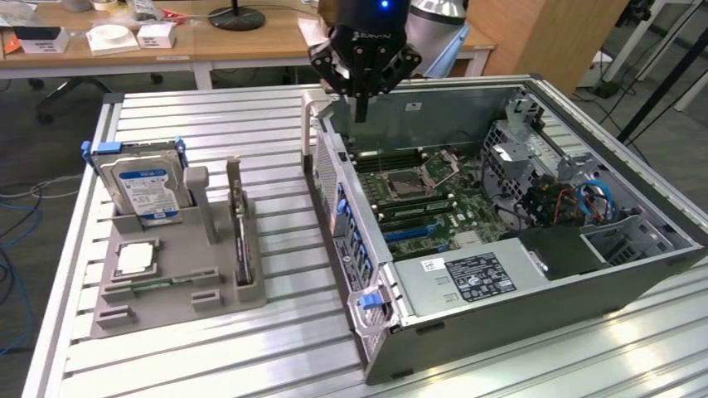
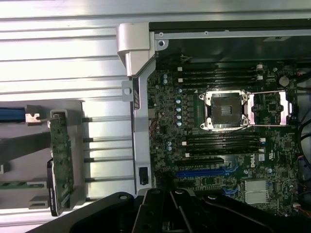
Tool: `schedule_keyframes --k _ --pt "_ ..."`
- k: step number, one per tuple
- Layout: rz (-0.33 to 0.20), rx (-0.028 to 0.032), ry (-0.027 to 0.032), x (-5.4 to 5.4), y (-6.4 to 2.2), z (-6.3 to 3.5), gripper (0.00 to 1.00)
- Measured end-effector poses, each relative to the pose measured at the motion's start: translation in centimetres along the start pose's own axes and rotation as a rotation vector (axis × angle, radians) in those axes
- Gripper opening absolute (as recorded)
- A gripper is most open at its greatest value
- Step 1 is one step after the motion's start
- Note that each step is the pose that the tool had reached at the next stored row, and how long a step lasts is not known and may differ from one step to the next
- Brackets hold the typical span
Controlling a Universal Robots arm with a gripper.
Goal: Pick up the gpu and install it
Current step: 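Reach for the gpu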
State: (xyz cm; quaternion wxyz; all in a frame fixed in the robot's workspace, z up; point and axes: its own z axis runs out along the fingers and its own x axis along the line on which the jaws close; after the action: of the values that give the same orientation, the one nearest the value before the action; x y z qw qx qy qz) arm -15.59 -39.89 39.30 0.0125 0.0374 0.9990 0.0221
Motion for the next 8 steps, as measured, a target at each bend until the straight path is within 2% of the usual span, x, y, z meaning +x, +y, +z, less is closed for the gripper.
schedule_keyframes --k 8 --pt "0.0 -0.0001 0.0 0.73 -0.05 -0.01 0.11"
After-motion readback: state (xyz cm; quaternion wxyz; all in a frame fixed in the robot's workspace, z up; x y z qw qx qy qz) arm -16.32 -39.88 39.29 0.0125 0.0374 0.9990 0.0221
